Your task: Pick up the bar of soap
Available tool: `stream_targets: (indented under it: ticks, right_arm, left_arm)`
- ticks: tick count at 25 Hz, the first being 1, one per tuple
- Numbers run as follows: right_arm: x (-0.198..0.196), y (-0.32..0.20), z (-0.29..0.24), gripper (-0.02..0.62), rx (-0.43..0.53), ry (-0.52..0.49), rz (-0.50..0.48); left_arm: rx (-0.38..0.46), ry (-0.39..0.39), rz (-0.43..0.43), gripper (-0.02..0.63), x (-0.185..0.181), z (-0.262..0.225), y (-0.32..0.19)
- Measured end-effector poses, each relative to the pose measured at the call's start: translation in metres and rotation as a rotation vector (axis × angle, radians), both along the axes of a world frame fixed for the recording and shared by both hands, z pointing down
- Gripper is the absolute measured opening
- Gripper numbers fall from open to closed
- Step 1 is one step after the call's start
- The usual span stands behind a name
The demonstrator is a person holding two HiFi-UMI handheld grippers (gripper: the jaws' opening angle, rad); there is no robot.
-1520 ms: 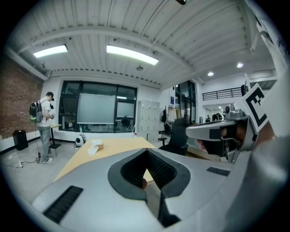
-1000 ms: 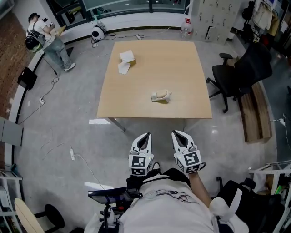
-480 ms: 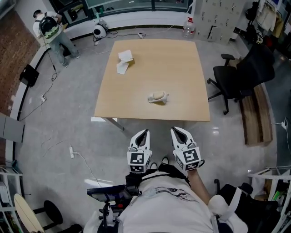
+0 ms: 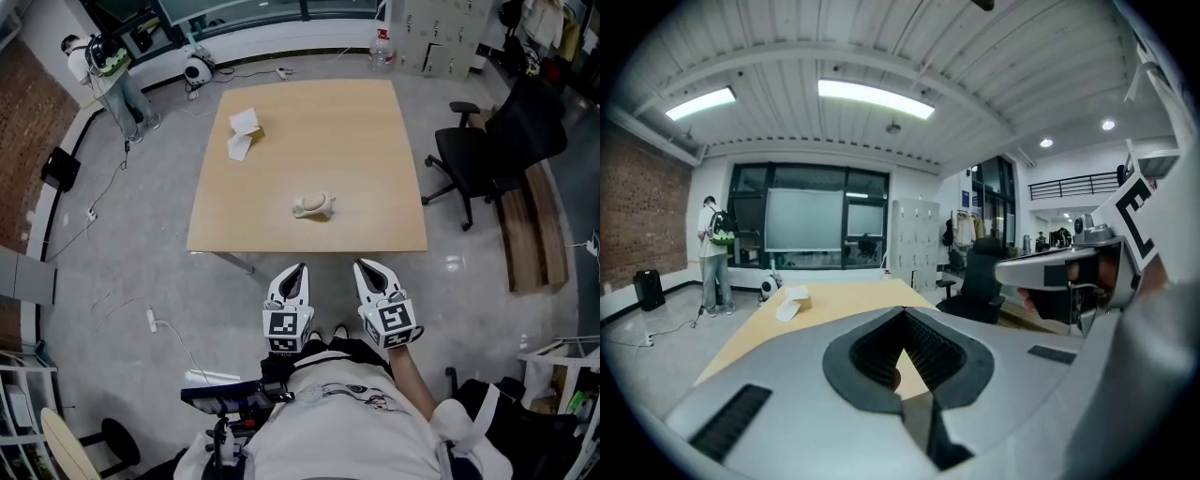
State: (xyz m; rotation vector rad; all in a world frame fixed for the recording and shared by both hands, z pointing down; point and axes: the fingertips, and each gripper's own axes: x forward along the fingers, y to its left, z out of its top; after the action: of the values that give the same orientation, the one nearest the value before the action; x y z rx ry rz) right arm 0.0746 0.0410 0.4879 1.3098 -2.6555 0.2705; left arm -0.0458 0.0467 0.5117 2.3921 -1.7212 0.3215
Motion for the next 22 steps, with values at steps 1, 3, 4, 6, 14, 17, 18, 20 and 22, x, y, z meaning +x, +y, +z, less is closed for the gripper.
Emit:
stream_targets:
  ticks: [1, 3, 4, 6, 14, 17, 18, 20, 22]
  right_arm:
    - [0.001, -0.002, 0.002, 0.005, -0.005, 0.0, -0.003]
    - [0.0, -0.007, 0.003, 0.005, -0.01, 0.0, -0.02]
    - [-0.002, -0.01, 0.003, 0.005, -0.01, 0.001, -0.031]
    - [-0.007, -0.016, 0.005, 0.005, -0.012, 0.003, -0.048]
    - [-0.028, -0.061, 0.011, 0.005, -0.01, 0.013, -0.059]
    - [-0.034, -0.087, 0.005, 0.005, 0.007, 0.018, -0.049]
    - [-0.036, -0.098, 0.003, 0.005, 0.012, 0.019, -0.042]
    - [-0.041, -0.119, 0.0, 0.005, 0.02, 0.02, -0.024]
    - [-0.049, -0.138, -0.002, 0.005, 0.025, 0.02, -0.017]
  left_arm:
    - [-0.008, -0.001, -0.001, 0.002, 0.002, 0.002, -0.002]
    - [-0.018, -0.001, -0.004, 0.002, 0.003, 0.005, -0.006]
    - [-0.021, -0.001, -0.006, 0.002, 0.003, 0.005, -0.008]
    - [-0.027, -0.003, -0.011, 0.002, 0.001, 0.007, -0.014]
    - [-0.041, 0.008, -0.013, 0.002, -0.017, 0.018, -0.06]
    - [-0.015, 0.01, 0.01, 0.002, -0.023, 0.009, -0.09]
    - [-0.005, 0.009, 0.019, 0.002, -0.025, 0.006, -0.101]
    - [0.008, 0.009, 0.031, 0.002, -0.031, 0.001, -0.122]
    - [0.014, 0.009, 0.033, 0.002, -0.04, -0.002, -0.139]
